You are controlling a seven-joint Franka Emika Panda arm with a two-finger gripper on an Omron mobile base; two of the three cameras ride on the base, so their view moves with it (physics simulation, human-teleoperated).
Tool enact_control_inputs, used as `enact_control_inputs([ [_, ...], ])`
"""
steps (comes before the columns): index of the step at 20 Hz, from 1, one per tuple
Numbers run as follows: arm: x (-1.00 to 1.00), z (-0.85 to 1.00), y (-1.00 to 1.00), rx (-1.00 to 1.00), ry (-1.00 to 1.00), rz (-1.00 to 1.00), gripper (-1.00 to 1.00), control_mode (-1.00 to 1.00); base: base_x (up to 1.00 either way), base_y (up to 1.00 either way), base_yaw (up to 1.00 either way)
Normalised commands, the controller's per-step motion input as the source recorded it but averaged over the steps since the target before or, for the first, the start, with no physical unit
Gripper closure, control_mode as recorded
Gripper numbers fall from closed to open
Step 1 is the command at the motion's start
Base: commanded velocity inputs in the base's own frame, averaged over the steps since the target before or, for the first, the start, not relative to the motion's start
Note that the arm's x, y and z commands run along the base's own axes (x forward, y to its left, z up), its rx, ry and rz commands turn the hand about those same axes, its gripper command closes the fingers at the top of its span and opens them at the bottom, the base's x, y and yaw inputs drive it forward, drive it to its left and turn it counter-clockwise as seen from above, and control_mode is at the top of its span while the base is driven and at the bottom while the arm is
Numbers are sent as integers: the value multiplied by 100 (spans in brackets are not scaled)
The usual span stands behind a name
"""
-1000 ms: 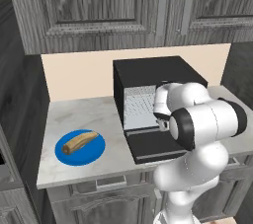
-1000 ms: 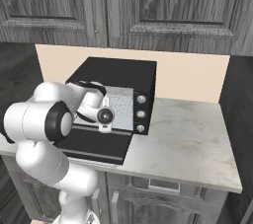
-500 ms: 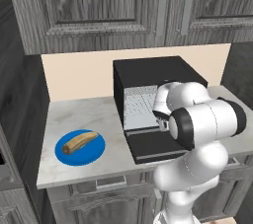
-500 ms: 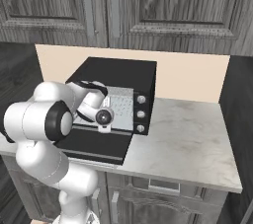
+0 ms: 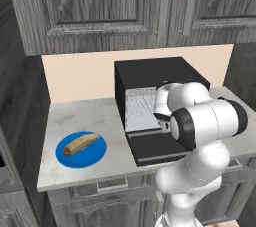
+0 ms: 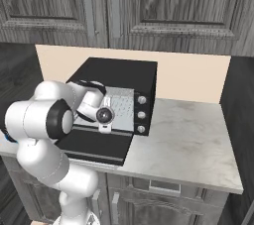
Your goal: Pull the toaster oven rack outwards. Pick up the baguette from the plate and place it on the toaster oven rack. Close the toaster oven door fully and set the temperature to the lowest setting.
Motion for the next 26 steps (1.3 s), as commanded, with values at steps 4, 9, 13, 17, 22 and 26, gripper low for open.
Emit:
enact_control_inputs([
  [4,32,2,0,0,0,4,-100,-100,0,0,0],
  [9,0,0,-1,4,-8,11,-100,-100,0,0,0],
  [13,0,1,0,2,-8,17,-100,-100,0,0,0],
  [17,0,0,0,0,-9,17,-100,-100,0,0,0],
  [22,1,0,0,0,-8,12,-100,-100,0,0,0],
  [26,14,0,0,0,-7,2,-100,-100,0,0,0],
])
